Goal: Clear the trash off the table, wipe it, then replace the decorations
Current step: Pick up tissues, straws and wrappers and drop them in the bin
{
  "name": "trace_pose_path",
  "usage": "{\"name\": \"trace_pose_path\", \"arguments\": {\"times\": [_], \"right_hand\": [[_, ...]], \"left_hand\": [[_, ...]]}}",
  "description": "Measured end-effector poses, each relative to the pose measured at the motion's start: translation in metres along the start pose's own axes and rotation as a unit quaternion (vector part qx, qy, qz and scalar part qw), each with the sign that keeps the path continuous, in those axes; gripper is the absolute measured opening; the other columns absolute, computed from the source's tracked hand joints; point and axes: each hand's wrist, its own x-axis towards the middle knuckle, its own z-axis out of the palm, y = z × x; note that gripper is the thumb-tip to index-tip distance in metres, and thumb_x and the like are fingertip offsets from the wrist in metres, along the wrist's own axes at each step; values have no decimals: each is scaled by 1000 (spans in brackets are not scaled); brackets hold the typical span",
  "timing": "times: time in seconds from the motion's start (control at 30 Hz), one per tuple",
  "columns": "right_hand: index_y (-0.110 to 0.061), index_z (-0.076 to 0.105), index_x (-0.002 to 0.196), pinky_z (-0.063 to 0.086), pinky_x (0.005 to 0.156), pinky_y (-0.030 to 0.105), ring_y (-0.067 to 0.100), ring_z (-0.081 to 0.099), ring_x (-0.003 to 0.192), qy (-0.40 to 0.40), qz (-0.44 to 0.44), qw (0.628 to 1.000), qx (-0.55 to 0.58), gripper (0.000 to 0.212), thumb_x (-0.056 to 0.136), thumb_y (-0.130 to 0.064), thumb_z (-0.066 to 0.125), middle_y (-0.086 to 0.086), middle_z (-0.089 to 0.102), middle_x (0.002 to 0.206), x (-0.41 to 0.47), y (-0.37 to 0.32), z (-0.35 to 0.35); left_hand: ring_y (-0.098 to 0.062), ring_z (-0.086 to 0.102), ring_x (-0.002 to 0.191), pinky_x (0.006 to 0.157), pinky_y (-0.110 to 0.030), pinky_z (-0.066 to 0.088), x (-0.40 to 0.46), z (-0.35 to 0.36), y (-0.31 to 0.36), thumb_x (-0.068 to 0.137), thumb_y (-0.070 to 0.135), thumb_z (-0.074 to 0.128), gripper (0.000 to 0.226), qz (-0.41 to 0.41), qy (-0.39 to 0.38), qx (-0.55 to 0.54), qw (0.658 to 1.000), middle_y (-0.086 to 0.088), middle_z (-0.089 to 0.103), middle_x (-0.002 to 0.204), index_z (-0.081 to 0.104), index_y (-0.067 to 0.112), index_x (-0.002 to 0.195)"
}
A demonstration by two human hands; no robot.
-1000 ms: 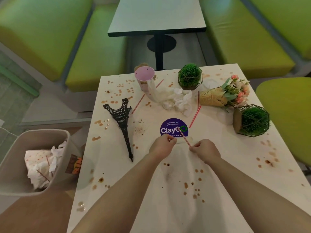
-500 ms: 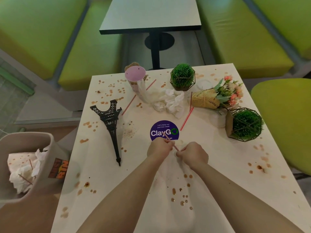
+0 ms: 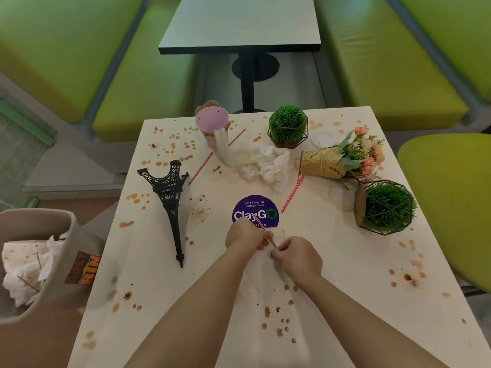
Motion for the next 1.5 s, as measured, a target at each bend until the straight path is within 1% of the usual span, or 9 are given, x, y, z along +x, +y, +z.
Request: {"name": "trace_pose_path", "arguments": {"times": [0.27,0.47,0.63,0.77,0.9,1.03,1.13,1.3,1.5], "right_hand": [[-26,59,83,39,61,26,11,58,75,64,-2,995,73,10,81,-36,62,-11,63,84,32,-12,-29],[-26,60,91,43,65,28,14,60,74,78,25,995,59,22,88,-48,63,-8,64,87,70,-31,-47],[-22,70,80,40,59,25,17,59,68,61,50,997,26,32,81,-55,70,-6,63,71,81,-38,-47],[-15,67,86,36,54,24,22,63,75,44,98,994,30,28,72,-36,81,3,69,85,85,-39,-58],[-10,71,80,39,54,25,19,59,64,19,134,990,38,12,72,-17,76,2,62,67,80,-29,-66],[-11,67,81,40,58,27,15,56,61,23,140,989,41,26,80,-36,75,1,63,70,66,-17,-58],[-12,66,80,40,57,26,16,57,61,27,115,992,37,27,79,-38,75,1,64,71,49,-8,-45],[-10,67,76,46,56,27,17,61,65,46,36,981,185,11,75,-17,75,3,68,76,21,-3,-20],[-13,61,104,52,62,26,17,62,75,7,-16,939,344,24,82,-8,69,8,68,94,-14,-38,-4]], "left_hand": [[-12,62,83,60,-24,37,-9,-10,2,71,53,79,33,59,54,64,995,11,68,92,71,30,94],[-16,65,86,65,-26,48,-4,-15,10,72,50,80,41,15,66,47,997,6,69,99,69,22,100],[-19,61,90,72,-29,49,0,-16,17,71,41,82,54,-12,35,24,999,2,63,98,57,16,113],[-21,60,96,72,-29,46,-2,-15,20,74,41,77,54,-4,32,34,999,-1,64,107,56,15,117],[-20,59,90,68,-28,43,-10,-14,20,75,44,73,47,-1,43,41,998,1,65,103,57,16,109],[-16,63,84,59,-25,42,-12,-15,15,72,44,69,34,22,22,-7,999,3,70,89,71,18,94],[-11,65,78,66,-26,52,-14,-16,8,78,27,66,13,59,-7,-109,992,6,72,80,76,19,80],[-13,64,60,62,-23,57,-23,-30,-9,84,11,74,17,67,-36,-283,956,-3,70,89,66,16,98],[-8,62,90,82,-26,45,-38,-68,-35,91,23,68,27,99,11,-303,948,1,73,107,71,17,118]]}}
